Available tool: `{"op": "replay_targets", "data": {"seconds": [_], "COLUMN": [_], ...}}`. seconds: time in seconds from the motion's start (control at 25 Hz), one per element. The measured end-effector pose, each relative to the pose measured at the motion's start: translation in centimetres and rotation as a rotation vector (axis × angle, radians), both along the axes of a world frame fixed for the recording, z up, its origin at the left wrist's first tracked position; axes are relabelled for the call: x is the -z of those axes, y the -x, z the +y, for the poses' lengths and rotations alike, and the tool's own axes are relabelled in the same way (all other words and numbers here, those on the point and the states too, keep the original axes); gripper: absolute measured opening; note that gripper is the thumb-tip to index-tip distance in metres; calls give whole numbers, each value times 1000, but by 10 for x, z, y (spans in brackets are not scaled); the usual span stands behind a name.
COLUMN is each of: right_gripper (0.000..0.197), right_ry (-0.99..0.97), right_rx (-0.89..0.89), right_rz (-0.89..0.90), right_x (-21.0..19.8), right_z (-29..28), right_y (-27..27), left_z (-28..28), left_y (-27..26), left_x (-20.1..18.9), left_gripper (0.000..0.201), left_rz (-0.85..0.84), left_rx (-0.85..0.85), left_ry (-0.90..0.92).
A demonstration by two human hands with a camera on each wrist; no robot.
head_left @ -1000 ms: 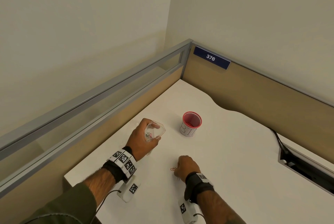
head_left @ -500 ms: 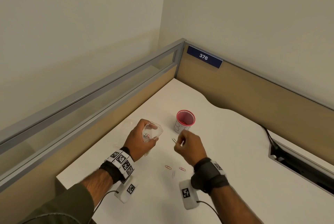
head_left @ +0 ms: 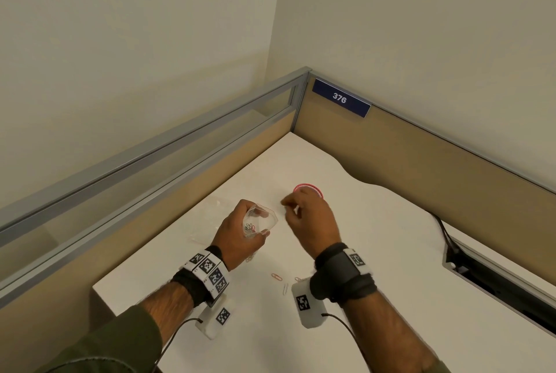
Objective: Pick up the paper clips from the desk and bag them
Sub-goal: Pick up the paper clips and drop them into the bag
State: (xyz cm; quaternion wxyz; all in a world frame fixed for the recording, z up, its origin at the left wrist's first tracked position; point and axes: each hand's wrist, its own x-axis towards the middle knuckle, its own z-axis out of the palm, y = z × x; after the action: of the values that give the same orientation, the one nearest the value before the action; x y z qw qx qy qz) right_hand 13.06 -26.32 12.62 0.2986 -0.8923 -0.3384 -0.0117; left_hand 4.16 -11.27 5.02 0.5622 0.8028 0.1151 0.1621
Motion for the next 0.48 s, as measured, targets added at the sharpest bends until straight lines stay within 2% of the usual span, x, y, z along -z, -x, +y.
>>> {"op": "replay_targets", "data": {"seconds": [0.12,0.24,0.36,0.48], "right_gripper": [17,24,25,20], "right_ry": [249,536,657,699], "right_rx": [45,-41,-70,-45], "right_rz": [116,233,211,183], "right_x": [47,104,139,148], "right_z": [-27,-33,-29,-27], "right_y": [-2,15,27,26], "left_z": [6,11,13,16], "left_y": [6,10,11,11], "left_x": [1,2,1,1], "left_gripper": [43,41,41,41], "left_rz": [-5,-9,-8,-2], "left_rx": [-15,-17,-20,-16], "left_ry": [-10,-13,-9,4]}}
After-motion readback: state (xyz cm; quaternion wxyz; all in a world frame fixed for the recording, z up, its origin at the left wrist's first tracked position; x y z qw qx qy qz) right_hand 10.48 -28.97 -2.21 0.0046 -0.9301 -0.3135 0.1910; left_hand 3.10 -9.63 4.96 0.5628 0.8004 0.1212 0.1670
